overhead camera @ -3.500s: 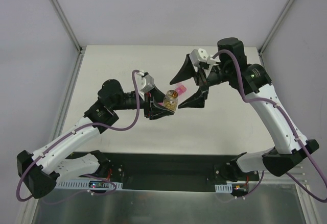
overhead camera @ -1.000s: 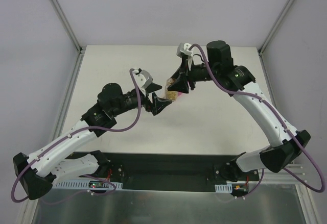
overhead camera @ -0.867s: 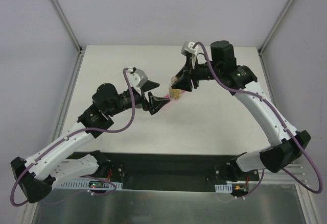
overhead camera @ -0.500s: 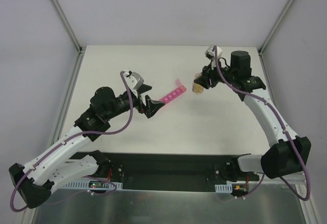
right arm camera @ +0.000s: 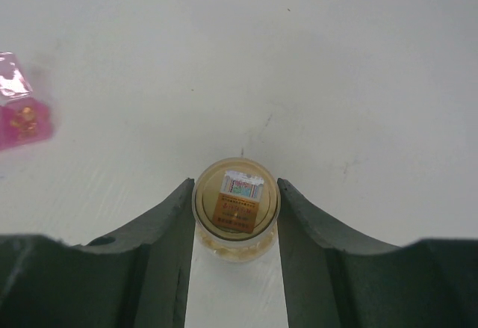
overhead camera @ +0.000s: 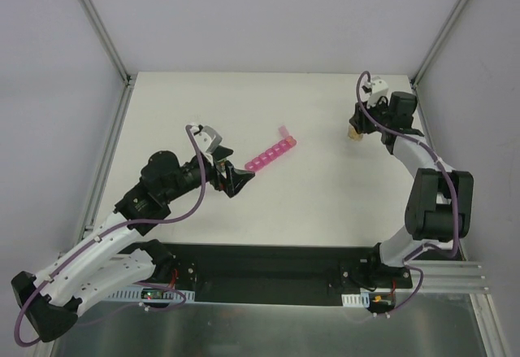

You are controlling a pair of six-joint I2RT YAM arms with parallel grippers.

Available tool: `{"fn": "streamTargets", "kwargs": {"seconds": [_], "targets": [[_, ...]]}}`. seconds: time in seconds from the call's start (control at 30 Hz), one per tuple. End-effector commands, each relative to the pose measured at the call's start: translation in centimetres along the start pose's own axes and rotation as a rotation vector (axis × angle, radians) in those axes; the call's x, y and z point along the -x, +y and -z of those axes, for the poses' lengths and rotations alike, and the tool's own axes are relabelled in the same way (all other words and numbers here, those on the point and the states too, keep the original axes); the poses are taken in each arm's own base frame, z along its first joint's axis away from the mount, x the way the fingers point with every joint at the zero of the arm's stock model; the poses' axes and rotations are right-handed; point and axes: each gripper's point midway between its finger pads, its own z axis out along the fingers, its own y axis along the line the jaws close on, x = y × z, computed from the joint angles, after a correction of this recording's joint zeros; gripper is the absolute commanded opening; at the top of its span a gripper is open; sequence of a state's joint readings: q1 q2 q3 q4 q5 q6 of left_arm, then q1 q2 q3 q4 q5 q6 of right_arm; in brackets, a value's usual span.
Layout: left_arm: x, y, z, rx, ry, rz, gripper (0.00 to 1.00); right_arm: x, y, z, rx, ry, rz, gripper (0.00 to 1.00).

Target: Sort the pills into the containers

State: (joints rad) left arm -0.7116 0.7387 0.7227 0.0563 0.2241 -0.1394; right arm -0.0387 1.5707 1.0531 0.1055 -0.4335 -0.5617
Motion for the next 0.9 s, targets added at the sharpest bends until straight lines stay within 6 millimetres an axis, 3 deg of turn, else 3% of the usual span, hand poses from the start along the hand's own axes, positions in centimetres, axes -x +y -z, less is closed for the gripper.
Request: {"fn": "streamTargets", "kwargs": {"seconds": [0.0,0.17,0.37,0.87], "targets": [[0.1,0.5,0.2,0.032,-0.020,0.029,0.97,1.6,-3.3,-1.6,-0.101,-0.099,0.034,0.28],[-0.6,0.6,0.0,0.032,-0.003,0.035,0.97,-0.1,-3.9,-3.3,-0.101,-0.062,0.004,0.29],[-0.9,0.7,-0.2,0.030,0.008,0.032,0.97,-1.7,-3.9,-3.9,-0.089,-0.031,-0.036,0.32],[-1.2,0.4,-0.2,0.013,0.017,0.039,0.97,-4.0,-3.3,-3.5,-0.045,0.026,-0.071,0.50]]}}
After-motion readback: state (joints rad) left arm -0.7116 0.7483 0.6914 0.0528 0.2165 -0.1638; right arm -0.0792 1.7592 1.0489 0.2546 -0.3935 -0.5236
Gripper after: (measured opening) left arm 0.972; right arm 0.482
